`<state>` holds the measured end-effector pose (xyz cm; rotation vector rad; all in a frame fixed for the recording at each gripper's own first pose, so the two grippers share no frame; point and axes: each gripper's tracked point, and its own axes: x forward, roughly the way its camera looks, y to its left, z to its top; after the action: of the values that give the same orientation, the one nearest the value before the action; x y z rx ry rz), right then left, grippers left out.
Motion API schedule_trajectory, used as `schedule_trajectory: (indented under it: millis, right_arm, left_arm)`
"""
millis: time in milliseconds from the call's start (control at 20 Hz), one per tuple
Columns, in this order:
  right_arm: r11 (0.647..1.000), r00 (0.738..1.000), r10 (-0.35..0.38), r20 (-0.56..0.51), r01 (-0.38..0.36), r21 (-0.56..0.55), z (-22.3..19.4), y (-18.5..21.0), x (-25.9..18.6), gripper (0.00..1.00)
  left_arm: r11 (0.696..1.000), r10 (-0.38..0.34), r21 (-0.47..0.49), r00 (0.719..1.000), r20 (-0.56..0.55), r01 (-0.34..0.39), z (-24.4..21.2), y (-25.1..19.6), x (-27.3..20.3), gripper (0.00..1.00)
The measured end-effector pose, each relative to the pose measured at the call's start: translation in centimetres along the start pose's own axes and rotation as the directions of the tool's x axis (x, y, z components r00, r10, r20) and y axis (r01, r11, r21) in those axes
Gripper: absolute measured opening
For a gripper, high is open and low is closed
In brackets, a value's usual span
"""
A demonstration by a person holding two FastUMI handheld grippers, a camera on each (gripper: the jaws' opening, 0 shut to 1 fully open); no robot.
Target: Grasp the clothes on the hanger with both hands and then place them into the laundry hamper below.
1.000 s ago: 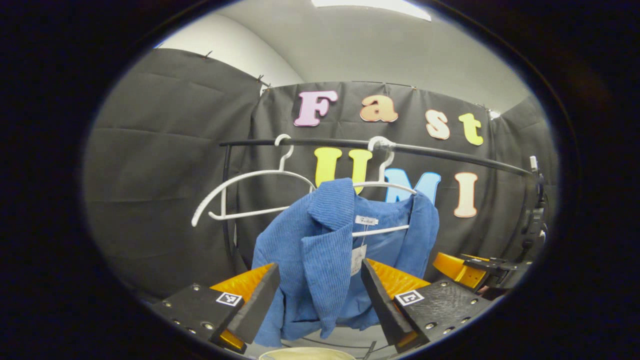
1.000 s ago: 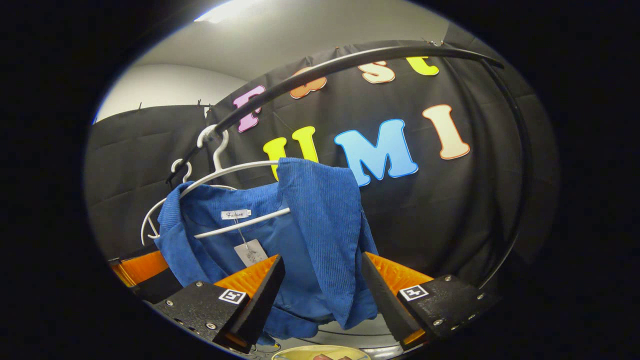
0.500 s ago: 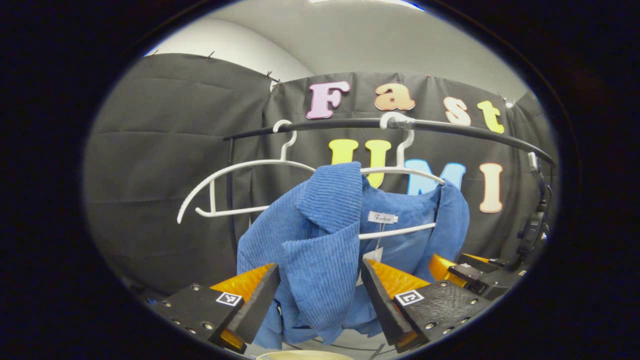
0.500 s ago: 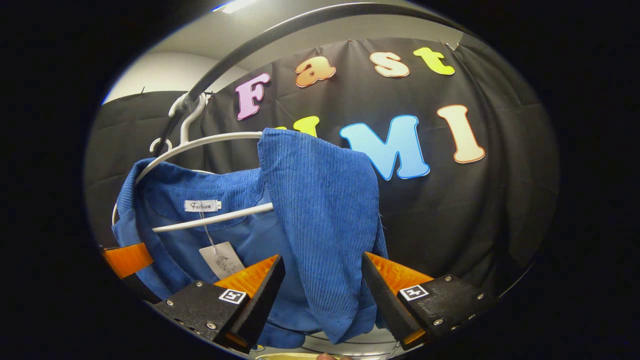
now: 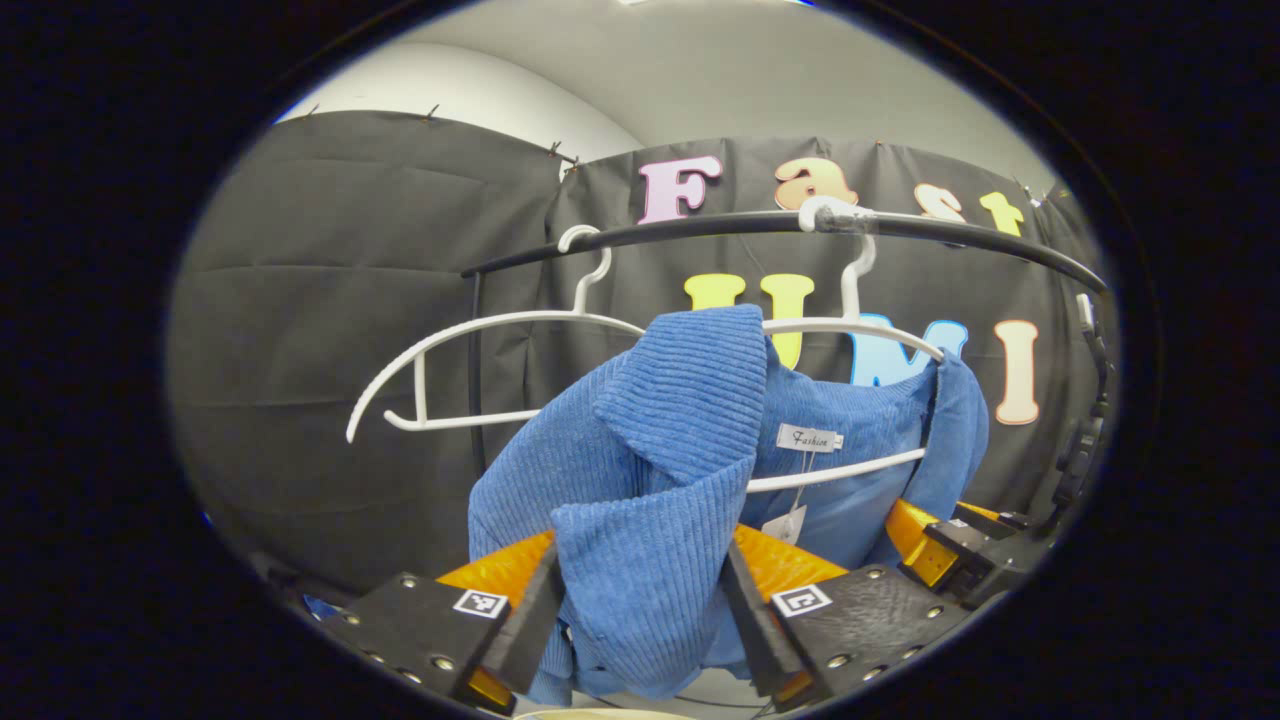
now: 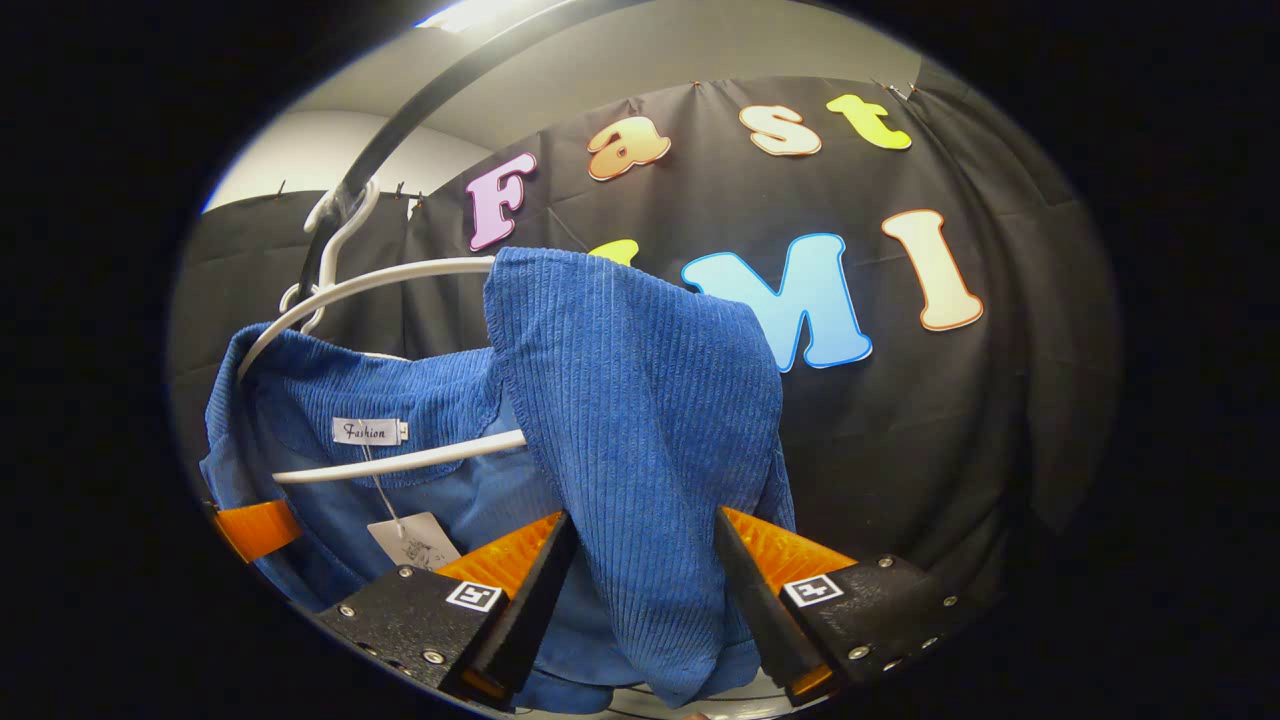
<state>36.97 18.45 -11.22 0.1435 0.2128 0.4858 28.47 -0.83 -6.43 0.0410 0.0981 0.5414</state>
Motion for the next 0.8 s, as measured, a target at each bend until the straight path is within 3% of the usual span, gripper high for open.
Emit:
schedule_trajectory:
  millis: [100, 150, 200, 250, 300, 350, 400, 500, 550, 800]
  right_arm:
    - [1.0, 1.0, -0.006, 0.004, 0.006, -0.001, 0.1, -0.5, 0.4, 0.76]
    - [1.0, 1.0, -0.004, 0.005, 0.004, 0.001, 0.2, -0.8, 0.6, 0.61]
    - [1.0, 1.0, -0.002, 0.004, 0.002, 0.005, 0.2, -0.8, 0.7, 0.56]
    - [1.0, 1.0, -0.01, 0.003, 0.01, 0.009, 0.2, -1.2, 0.7, 0.43]
    - [0.999, 0.999, -0.032, 0.005, 0.032, 0.008, 0.3, -1.9, 0.6, 0.33]
    - [1.0, 1.0, -0.029, 0.012, 0.028, 0.01, 0.7, -2.0, 0.4, 0.14]
    - [1.0, 1.0, -0.003, 0.014, 0.002, 0.013, 0.8, -1.5, 0.2, 0.1]
    - [0.999, 0.999, 0.04, 0.019, -0.04, 0.013, 0.9, -1.0, -0.1, 0.02]
    - [0.998, 0.998, 0.054, 0.011, -0.054, 0.011, 0.7, -0.9, -0.2, 0.0]
    - [1.0, 0.999, 0.012, 0.041, -0.011, -0.012, 2.1, -2.3, -0.9, 0.0]
  left_arm:
    - [0.999, 0.002, 0.033, 1.0, -0.004, -0.002, 0.0, 0.0, 0.5, 0.67]
    - [0.999, 0.0, 0.044, 1.0, 0.0, 0.0, 0.2, -0.1, 0.4, 0.67]
    - [0.999, -0.012, 0.045, 1.0, 0.005, 0.012, 0.4, -0.3, 0.3, 0.52]
    - [0.999, -0.037, 0.04, 0.999, 0.008, 0.037, 0.4, -0.7, 0.0, 0.36]
    - [0.998, -0.048, 0.041, 0.999, 0.016, 0.047, 0.5, -0.7, 0.1, 0.37]
    - [0.999, -0.025, 0.038, 0.999, 0.027, 0.024, 0.5, -0.2, 0.6, 0.24]
    - [0.998, -0.058, 0.021, 0.998, 0.02, 0.058, 0.6, -0.7, -0.3, 0.11]
    - [0.996, -0.087, 0.001, 0.996, 0.029, 0.087, 0.5, -1.2, -0.2, 0.1]
    - [0.992, -0.123, -0.016, 0.992, 0.028, 0.124, 0.5, -1.7, -0.5, 0.02]
    - [0.983, -0.179, -0.029, 0.981, 0.069, 0.181, 2.5, -1.3, -1.9, 0.01]
